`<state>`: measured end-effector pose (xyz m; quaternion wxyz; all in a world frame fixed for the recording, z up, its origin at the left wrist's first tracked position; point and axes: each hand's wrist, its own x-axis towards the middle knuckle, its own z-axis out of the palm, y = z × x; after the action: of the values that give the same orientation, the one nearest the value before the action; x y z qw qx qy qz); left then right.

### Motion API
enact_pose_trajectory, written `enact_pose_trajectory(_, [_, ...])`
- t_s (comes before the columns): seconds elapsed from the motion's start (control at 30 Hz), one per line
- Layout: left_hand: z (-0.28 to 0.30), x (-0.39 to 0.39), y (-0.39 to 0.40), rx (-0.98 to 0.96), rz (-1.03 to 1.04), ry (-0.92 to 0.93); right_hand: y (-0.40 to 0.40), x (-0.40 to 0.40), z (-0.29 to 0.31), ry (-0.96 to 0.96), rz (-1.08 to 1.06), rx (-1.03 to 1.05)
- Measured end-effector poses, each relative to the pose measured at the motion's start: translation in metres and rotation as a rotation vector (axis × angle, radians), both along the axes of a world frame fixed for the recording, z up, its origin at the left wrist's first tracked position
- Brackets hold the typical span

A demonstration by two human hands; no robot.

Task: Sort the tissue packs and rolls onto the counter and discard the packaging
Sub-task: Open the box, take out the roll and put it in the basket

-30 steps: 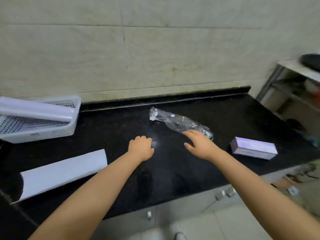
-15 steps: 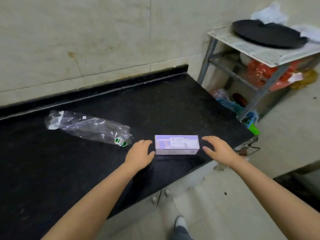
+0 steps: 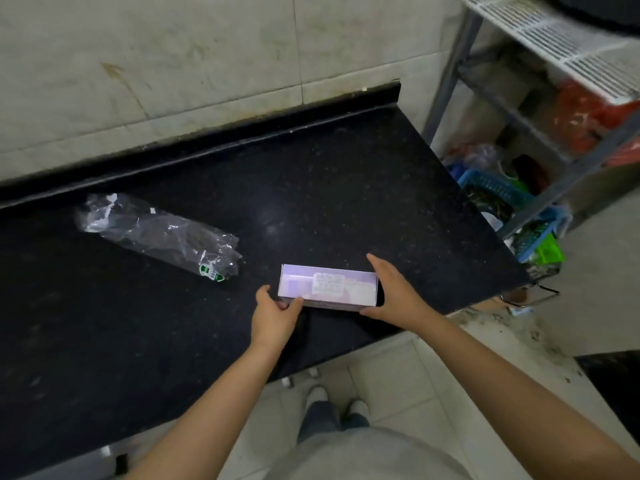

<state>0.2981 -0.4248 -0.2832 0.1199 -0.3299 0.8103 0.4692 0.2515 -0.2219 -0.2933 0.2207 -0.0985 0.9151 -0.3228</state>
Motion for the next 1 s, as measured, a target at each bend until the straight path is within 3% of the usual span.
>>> enact_pose_trajectory(0.23, [0.013,-0.009,0.035,0.515,0.427,0.018,-0.008,0.006,-0.003,0.189,-0.044,-0.127])
enact_pose_trajectory(0.33, [0.02,-0.01,0.04,0.628,0.534,0.112,-0.013,0.021,0.009,0.366,-0.027,-0.185])
enact_pose_trajectory(0.43, [0.024,-0.013,0.037,0.719,0.636,0.214,-0.02,0.033,0.015,0.491,0.1,-0.094])
enact_pose_trajectory(0.63, [0.017,0.002,0.014,0.645,0.848,0.257,-0.055,0.04,0.014,0.673,0.305,-0.155])
enact_pose_trajectory(0.77, [0.015,0.033,-0.035,0.593,0.919,0.341,-0.081,0.055,0.013,0.597,0.515,-0.206])
enact_pose_trajectory(1.0, [0.033,0.138,-0.15,0.139,0.435,0.431,-0.15,0.074,0.024,0.285,0.427,-0.248])
